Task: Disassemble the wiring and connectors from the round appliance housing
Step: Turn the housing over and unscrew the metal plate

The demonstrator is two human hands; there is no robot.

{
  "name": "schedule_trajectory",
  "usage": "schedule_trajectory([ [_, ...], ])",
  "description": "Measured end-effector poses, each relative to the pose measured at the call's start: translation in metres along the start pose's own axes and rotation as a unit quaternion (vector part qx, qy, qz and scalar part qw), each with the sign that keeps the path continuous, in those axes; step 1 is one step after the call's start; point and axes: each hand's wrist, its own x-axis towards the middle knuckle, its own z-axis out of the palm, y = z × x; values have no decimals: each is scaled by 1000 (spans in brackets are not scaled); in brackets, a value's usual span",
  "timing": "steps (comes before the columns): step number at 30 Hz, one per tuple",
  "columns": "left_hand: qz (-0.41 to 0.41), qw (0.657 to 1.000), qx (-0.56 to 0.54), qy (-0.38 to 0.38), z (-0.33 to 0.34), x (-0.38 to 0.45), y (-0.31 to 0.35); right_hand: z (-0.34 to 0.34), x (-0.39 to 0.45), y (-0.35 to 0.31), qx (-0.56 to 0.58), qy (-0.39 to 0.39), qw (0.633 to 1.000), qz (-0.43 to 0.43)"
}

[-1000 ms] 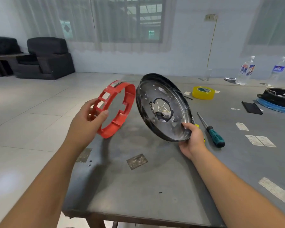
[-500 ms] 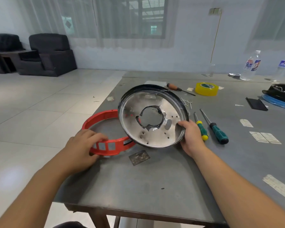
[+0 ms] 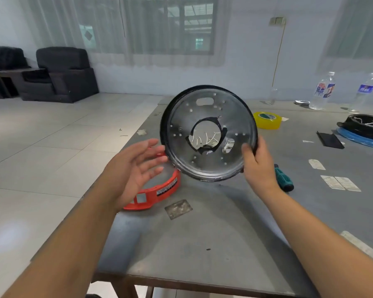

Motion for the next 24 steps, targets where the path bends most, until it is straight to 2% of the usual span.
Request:
schedule_trajectory([
  [3, -96, 988, -114, -43, 12, -1, 7, -22, -2, 1, -96, -18, 990, -106],
  [6, -153, 974, -161, -42, 22, -1, 4, -39, -11, 11, -108, -31, 983, -148],
  [10, -194, 968, -153, -39, 35, -6, -10, -60, -22, 27, -110, -50, 980, -158],
  [13, -212, 969, -122, -28, 42, -11, -25, -72, -27, 28, -155, -88, 965, -191],
  [16, -224, 971, -77, -24, 39, -18, -37, -86, -30, 35, -235, -173, 929, -229],
  [20, -228, 973, -43, -10, 33, -26, -50, -99, -38, 26, -327, -268, 879, -218],
  [24, -207, 978, -9, 15, 38, -31, -61, -101, -36, 16, -426, -378, 796, -203],
])
